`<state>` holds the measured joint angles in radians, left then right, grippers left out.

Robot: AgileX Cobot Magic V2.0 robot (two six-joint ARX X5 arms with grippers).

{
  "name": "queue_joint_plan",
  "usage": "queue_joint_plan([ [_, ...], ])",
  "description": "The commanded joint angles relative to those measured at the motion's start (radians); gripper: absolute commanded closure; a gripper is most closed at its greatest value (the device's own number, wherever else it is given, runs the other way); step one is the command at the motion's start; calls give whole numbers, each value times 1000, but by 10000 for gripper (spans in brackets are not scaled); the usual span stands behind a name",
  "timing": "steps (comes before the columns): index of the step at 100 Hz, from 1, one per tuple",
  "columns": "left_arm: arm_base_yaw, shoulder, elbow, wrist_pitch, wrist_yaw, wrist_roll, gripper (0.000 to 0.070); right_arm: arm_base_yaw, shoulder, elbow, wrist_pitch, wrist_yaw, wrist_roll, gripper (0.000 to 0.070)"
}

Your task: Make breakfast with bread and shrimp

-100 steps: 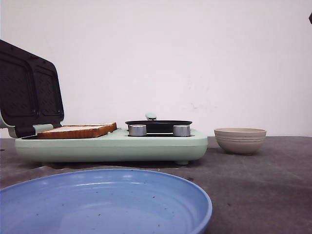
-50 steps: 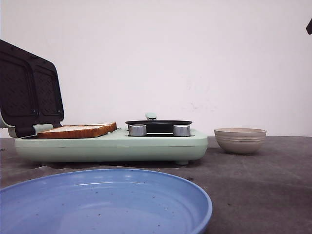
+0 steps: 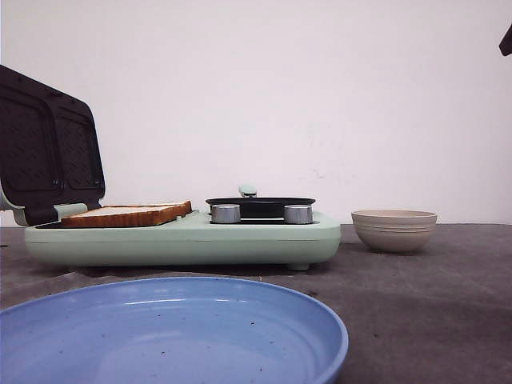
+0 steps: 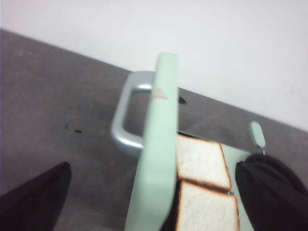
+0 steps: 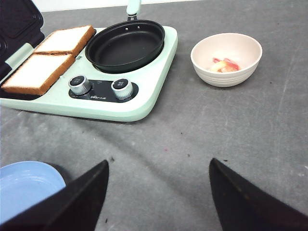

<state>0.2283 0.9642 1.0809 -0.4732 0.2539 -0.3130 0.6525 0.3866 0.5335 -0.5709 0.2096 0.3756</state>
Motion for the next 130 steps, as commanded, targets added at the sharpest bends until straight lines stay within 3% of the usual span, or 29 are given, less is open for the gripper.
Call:
queue_joint_plan([
  [1, 24, 49, 26, 13, 32, -85, 0, 6, 5, 3, 9, -1, 15, 297],
  [23, 101, 181, 28, 114, 202, -254, 0, 6, 5, 3, 9, -3, 10, 297],
  [42, 121, 261, 28, 229, 253, -380, 0, 6, 5, 3, 9, -3, 10, 297],
  [57, 121, 325, 28, 282, 314, -449, 111, 6, 5, 3, 9, -3, 10, 297],
  [104, 120, 447, 28, 293, 345, -455, 114, 6, 5, 3, 9, 1, 6, 297],
  [119, 120, 463, 28, 317, 349, -457, 275, 6, 5, 3, 9, 1, 6, 297],
  [130, 118, 463, 28, 330, 348, -457, 294, 6, 5, 3, 9, 1, 6, 297],
])
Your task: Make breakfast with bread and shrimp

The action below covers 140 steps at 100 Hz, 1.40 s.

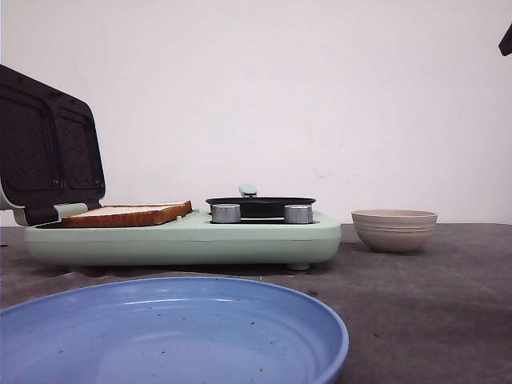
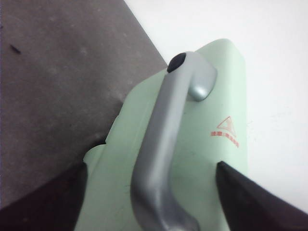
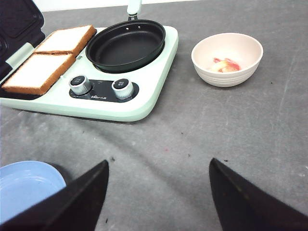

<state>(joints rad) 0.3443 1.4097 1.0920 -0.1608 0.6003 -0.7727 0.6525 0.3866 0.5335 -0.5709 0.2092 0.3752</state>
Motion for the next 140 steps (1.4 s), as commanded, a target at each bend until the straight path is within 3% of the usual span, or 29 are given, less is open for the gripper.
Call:
queue_joint_plan([
  [1, 2, 18, 17, 20, 2, 3, 304, 6, 5, 3, 9, 1, 6, 297],
  [18, 1, 19, 17, 27, 2, 4, 557, 6, 5, 3, 9, 1, 6, 297],
  [46, -14, 24, 17, 27, 2, 20, 568, 6, 5, 3, 9, 1, 7, 297],
  [53, -22, 24, 17, 27, 2, 27, 700, 6, 5, 3, 9, 1, 7, 297],
  [96, -33, 24, 17, 25, 2, 28, 696, 6, 5, 3, 8, 1, 7, 297],
  [140, -138, 24, 17, 9, -22, 118, 696, 6, 5, 3, 8, 1, 7, 297],
])
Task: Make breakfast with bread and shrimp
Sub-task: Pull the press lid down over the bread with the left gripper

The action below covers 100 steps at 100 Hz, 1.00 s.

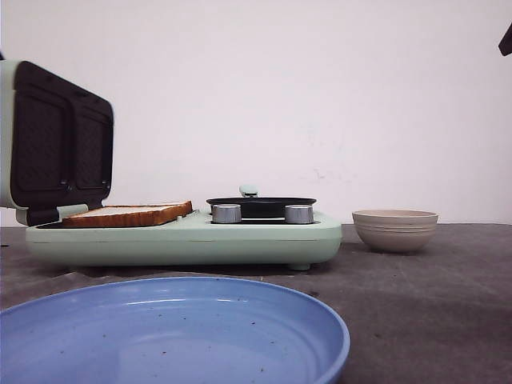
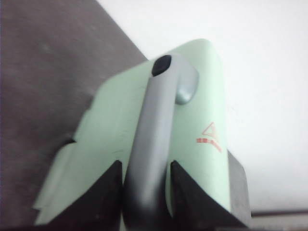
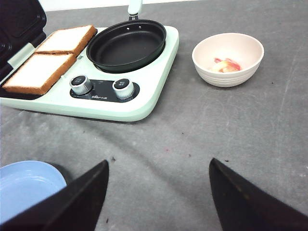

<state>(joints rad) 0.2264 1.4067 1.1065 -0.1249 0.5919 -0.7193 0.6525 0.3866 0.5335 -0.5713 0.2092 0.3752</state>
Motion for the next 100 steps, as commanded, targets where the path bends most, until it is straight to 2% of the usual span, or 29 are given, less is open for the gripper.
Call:
queue_joint_plan([
  [1, -24, 27, 2, -29, -17, 67, 696, 6, 5, 3, 8, 1, 7, 297],
  [23, -103, 28, 2, -101, -102, 175, 696, 6, 5, 3, 8, 1, 7, 297],
  [35, -138, 30, 2, -115, -132, 208, 696, 6, 5, 3, 8, 1, 7, 297],
  [81, -270, 95, 2, -115, -172, 237, 696, 6, 5, 3, 3, 1, 7, 297],
  [100, -343, 132, 2, -114, -228, 274, 696, 6, 5, 3, -8, 1, 7, 297],
])
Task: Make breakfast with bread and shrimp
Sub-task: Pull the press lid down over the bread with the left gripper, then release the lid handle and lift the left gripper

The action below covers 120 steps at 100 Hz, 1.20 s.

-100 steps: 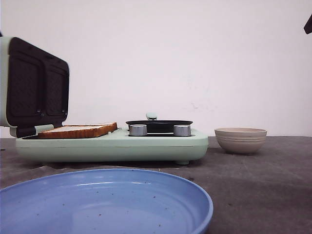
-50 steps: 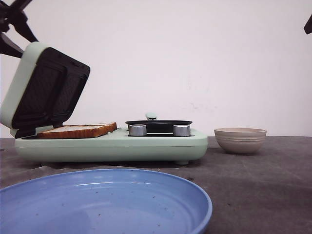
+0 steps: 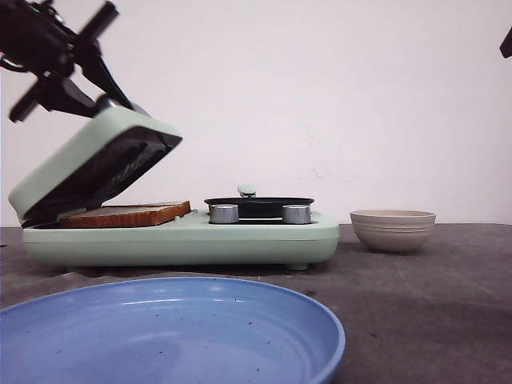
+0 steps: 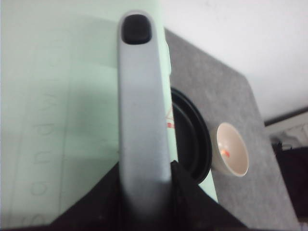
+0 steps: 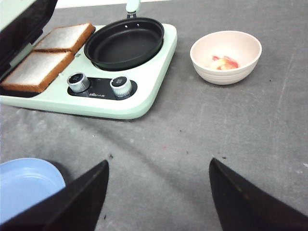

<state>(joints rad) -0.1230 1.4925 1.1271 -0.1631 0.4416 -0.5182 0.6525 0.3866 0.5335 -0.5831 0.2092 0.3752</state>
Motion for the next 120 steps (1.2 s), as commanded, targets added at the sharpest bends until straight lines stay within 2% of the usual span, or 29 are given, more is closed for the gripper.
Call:
queue_joint_plan([
  [1, 3, 48, -19, -76, -80, 74, 696, 6, 5, 3, 4, 1, 7, 297],
  [47, -136, 122, -19, -77, -188, 138, 696, 6, 5, 3, 5, 1, 7, 297],
  [87, -172, 159, -19, -68, -201, 150, 693, 6, 5, 3, -5, 0, 7, 297],
  [92, -172, 159, -18, -68, -201, 150, 646, 6, 5, 3, -9, 0, 7, 297],
  [106, -172, 159, -18, -68, -201, 150, 419, 6, 4, 3, -17, 1, 7, 297],
  [111, -172, 159, -18, -68, -201, 150, 374, 6, 4, 3, -18, 1, 7, 297],
  [120, -172, 158, -18, -68, -193, 149, 333, 6, 4, 3, -18, 1, 7, 297],
])
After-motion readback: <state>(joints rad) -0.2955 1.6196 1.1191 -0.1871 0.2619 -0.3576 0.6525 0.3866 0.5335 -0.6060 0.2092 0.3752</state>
